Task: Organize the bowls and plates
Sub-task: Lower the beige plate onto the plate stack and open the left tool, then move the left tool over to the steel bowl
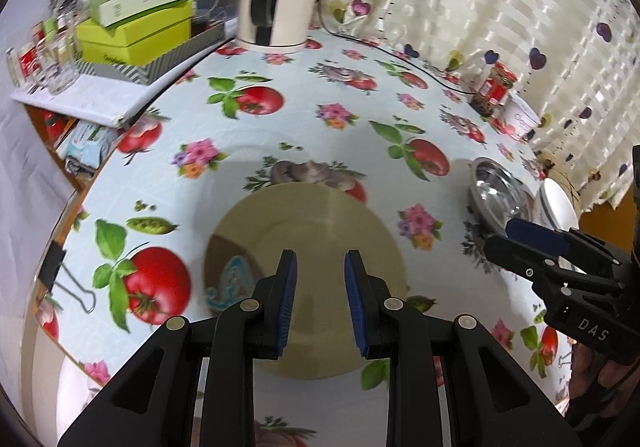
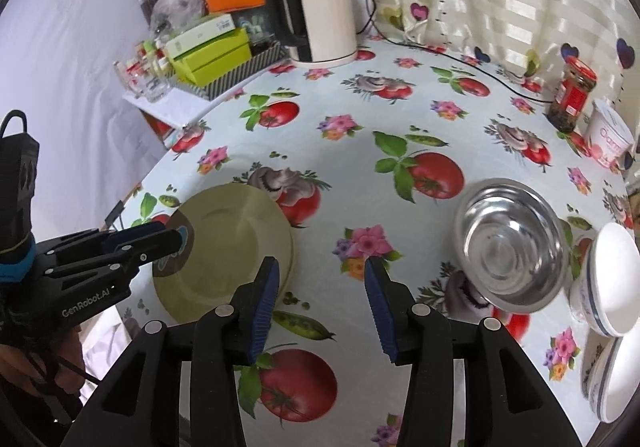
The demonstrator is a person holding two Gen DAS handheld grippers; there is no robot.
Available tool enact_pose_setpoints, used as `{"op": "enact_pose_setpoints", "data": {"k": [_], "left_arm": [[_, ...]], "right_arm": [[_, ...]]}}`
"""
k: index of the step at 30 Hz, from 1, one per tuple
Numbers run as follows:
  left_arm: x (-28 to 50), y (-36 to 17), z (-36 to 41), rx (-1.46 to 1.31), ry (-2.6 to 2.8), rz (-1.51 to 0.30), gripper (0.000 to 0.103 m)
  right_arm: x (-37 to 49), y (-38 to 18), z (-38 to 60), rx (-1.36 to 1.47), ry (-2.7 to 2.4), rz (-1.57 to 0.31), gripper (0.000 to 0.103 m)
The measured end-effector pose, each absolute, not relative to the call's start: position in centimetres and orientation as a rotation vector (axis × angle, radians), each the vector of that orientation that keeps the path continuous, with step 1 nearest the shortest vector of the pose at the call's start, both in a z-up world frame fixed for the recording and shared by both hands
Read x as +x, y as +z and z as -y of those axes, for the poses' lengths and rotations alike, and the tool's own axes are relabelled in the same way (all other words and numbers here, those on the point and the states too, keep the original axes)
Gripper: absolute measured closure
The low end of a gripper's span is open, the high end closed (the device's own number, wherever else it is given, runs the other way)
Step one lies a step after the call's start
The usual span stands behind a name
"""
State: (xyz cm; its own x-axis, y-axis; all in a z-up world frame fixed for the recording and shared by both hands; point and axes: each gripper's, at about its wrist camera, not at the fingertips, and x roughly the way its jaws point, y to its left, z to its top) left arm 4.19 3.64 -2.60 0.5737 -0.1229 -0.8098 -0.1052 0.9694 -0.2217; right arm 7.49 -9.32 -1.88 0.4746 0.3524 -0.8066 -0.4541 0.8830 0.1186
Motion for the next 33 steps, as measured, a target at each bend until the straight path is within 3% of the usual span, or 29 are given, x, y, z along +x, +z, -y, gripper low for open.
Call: {"op": "enact_pose_setpoints", "data": {"k": [33], "left_arm": [[10.0, -1.7, 6.3, -0.193, -0.261, -0.979, 0.077]], "right_arm": [[8.1, -2.6, 21.5, 0.051, 0.237, -0.949, 0.059]]}}
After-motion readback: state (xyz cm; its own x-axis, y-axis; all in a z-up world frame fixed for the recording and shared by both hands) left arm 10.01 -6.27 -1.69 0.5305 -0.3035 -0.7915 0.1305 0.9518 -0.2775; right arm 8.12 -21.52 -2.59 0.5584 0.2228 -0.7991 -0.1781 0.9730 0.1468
